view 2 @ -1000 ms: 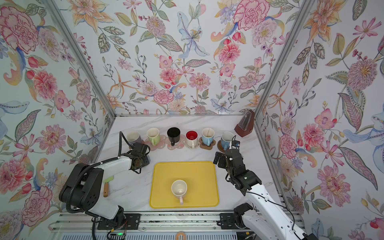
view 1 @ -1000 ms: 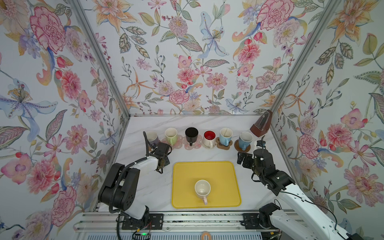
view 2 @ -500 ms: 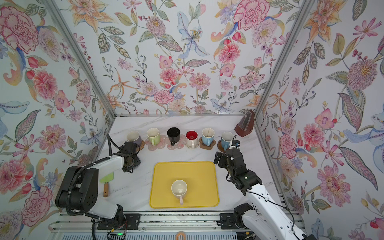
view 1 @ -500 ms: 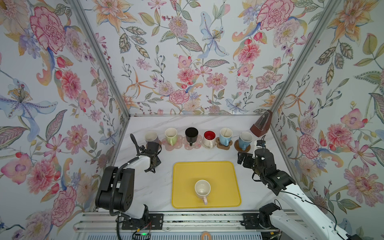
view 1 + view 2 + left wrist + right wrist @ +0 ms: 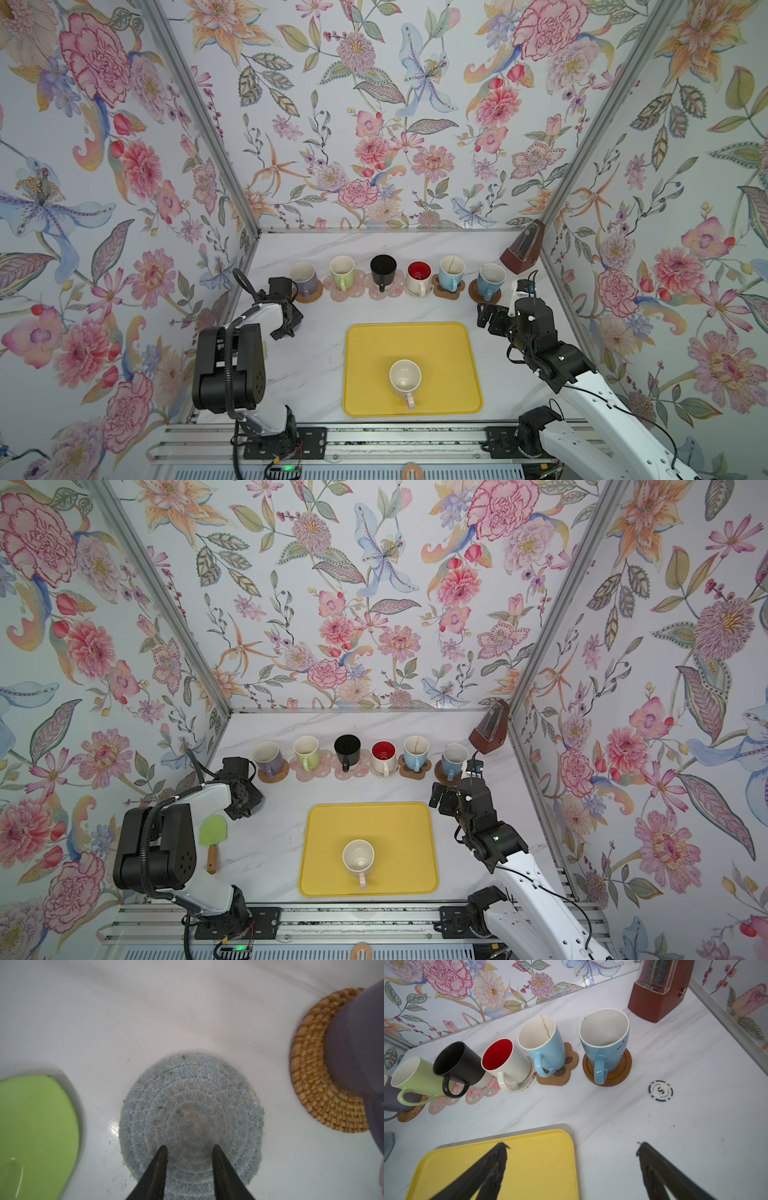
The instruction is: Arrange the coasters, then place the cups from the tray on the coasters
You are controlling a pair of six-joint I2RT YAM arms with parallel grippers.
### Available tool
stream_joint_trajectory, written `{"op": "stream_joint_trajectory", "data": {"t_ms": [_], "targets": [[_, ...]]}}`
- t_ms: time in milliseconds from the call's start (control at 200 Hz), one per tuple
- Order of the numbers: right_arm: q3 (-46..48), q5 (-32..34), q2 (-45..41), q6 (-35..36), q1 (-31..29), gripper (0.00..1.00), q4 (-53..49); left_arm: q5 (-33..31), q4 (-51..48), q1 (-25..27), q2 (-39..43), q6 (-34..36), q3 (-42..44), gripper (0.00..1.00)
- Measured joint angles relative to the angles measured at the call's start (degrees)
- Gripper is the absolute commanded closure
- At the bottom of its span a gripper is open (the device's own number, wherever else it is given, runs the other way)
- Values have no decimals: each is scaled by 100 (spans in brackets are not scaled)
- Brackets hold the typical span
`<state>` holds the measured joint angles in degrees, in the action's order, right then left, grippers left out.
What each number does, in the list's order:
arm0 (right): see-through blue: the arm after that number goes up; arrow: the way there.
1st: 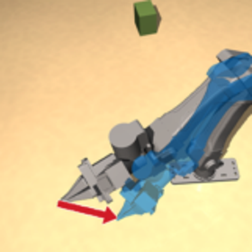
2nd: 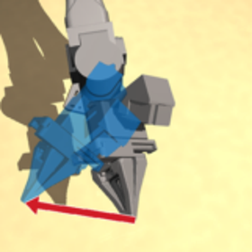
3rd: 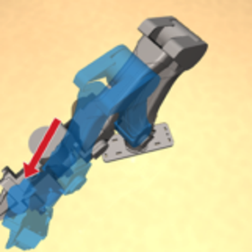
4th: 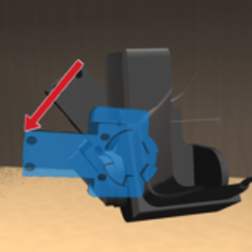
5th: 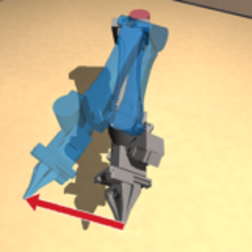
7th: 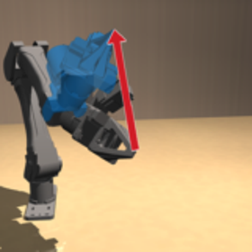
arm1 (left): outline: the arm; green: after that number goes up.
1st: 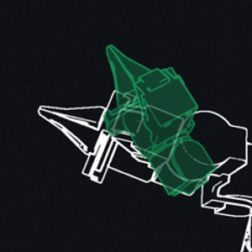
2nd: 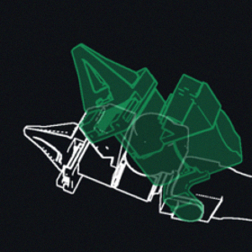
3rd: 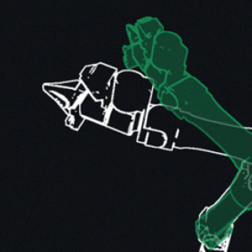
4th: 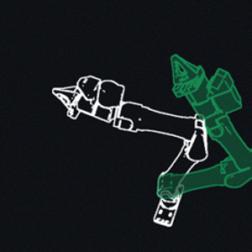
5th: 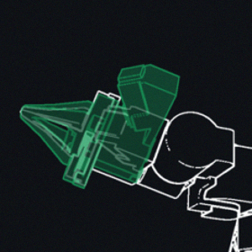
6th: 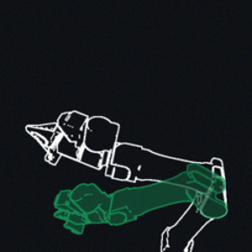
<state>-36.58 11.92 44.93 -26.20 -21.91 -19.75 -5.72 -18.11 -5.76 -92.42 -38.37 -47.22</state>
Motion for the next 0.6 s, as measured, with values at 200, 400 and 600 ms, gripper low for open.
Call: {"op": "stream_joint_trajectory", "data": {"t_ms": [200,400,600], "targets": [[0,-83,-57,-4,26,1,0,83,129,-444,-413,173,-420,61],[0,-103,-68,-22,37,1,-7,83,146,-702,-789,321,-844,61],[0,-105,-72,-39,68,1,-11,87,144,-737,-1145,420,-1266,62]]}}
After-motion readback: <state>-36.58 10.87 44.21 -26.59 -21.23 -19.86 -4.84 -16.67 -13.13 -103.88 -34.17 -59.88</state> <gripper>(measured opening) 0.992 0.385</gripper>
